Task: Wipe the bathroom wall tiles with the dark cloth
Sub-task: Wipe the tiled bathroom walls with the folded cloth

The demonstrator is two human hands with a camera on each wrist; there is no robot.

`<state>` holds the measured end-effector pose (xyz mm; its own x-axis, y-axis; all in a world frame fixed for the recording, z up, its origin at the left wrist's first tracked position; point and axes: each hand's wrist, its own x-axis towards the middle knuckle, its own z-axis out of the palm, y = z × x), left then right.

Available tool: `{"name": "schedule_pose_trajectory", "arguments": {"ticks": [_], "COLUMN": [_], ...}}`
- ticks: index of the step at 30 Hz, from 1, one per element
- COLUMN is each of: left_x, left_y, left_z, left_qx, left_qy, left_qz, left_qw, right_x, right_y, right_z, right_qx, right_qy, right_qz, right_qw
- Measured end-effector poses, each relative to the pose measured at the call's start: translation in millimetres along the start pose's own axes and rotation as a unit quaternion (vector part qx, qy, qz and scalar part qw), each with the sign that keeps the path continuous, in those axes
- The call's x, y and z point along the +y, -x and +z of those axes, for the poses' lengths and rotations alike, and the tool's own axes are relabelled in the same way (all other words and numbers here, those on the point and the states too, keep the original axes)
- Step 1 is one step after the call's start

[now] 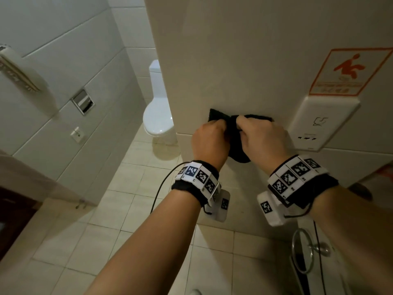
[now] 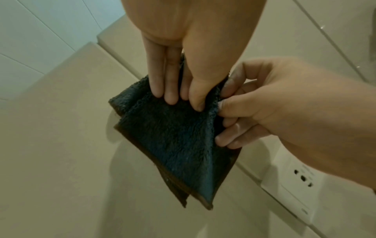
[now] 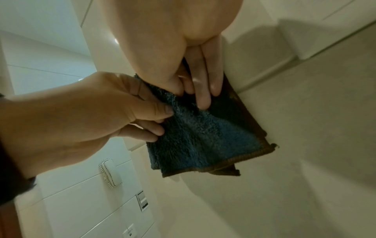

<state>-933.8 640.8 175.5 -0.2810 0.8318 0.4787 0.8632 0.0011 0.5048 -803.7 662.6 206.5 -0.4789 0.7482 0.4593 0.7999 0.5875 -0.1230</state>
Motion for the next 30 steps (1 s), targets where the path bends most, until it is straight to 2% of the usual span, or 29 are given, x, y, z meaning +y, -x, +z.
{"name": "schedule_pose_trajectory", "arguments": {"ticks": [5, 8, 13, 19, 27, 30], "left_x": [-22.0, -35.1, -50.8, -46.1, 12.0, 37.7], "left_y": [-0.3, -2.1, -8.6, -34.6, -79.3, -89.3], "left_z": [-4.6, -11.9, -30.6, -67.7, -121.5, -133.0], "left_qx": [-0.005, -0.03, -0.016, 0.017, 0.106, 0.104], "left_qy": [0.003, 0.002, 0.003, -0.01, -0.014, -0.007], "left_qz": [-0.02, -0.046, -0.05, -0.031, 0.067, 0.082], "left_qw": [1.0, 0.998, 0.999, 0.999, 0.992, 0.991], "right_x": [-10.5, -21.7, -40.7, -64.0, -65.3, -54.2], "right_y": [-4.6, -8.5, -19.4, -46.6, -71.6, -77.2], "right_z": [21.9, 28.6, 24.9, -24.1, -98.5, -119.1], "right_qx": [0.015, 0.017, 0.024, 0.015, 0.093, 0.117], "right_qy": [-0.027, -0.033, -0.048, -0.04, -0.071, -0.083], "right_qz": [-0.011, -0.016, -0.019, -0.019, 0.01, 0.028], "right_qw": [0.999, 0.999, 0.998, 0.999, 0.993, 0.989]}}
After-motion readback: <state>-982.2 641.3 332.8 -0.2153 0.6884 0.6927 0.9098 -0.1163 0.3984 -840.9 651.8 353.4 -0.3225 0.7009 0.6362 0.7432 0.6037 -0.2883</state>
